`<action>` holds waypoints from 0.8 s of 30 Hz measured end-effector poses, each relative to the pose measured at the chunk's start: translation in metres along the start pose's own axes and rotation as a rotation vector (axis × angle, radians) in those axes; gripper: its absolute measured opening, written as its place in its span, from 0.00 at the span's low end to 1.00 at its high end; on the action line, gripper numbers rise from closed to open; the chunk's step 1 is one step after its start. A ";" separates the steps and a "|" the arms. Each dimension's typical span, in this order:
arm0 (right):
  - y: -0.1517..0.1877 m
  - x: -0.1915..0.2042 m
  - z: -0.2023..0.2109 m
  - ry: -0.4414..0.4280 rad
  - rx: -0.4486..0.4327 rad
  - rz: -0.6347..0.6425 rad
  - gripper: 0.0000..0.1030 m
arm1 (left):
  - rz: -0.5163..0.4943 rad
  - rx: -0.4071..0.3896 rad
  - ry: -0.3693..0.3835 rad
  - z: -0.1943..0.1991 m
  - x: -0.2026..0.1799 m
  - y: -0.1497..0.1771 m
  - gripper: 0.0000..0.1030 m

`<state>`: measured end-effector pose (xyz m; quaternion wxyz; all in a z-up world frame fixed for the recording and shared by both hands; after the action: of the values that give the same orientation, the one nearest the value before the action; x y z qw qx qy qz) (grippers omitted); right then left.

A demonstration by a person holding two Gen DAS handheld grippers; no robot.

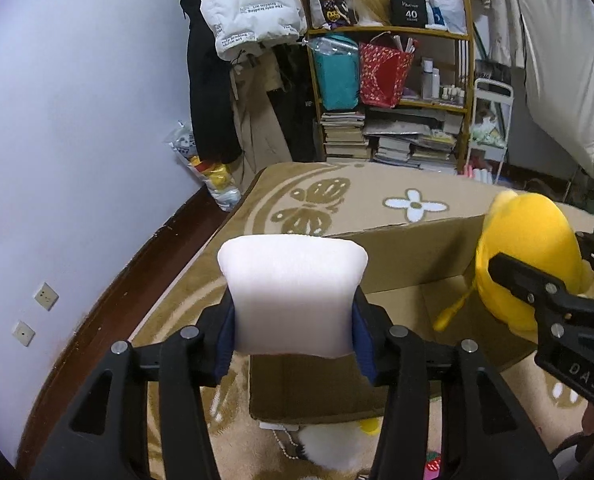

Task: Organize soft objects
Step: 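Release the roll-cake plush into the box while the right tool drops the yellow bear in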

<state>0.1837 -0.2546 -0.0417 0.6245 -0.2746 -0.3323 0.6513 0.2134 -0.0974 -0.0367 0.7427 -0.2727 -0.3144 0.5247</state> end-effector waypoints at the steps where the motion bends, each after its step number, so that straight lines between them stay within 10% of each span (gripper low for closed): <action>1: 0.002 -0.001 -0.002 -0.003 0.006 -0.005 0.52 | -0.005 0.001 -0.008 -0.003 -0.002 -0.001 0.49; 8: 0.007 -0.008 -0.012 -0.015 0.041 -0.037 0.55 | 0.022 0.042 -0.018 -0.011 0.003 0.005 0.59; 12: 0.005 -0.010 -0.010 -0.012 0.046 -0.051 0.70 | 0.057 0.062 0.004 -0.013 0.011 0.007 0.65; 16: 0.004 -0.011 -0.001 -0.015 0.032 -0.067 0.83 | 0.059 0.014 -0.012 -0.003 0.016 0.005 0.90; 24: -0.001 -0.008 0.018 -0.019 0.013 -0.067 0.96 | 0.062 -0.040 -0.015 0.018 0.022 0.001 0.97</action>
<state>0.1710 -0.2647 -0.0307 0.6447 -0.2530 -0.3430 0.6346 0.2043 -0.0752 -0.0221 0.7180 -0.2933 -0.3217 0.5431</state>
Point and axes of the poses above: each gripper's, at about its wrist camera, not at the fingertips, and z roughly against the way its jaws point, x to its left, y to its underside, the point moved 2 cm from there along -z, roughly the way its jaws point
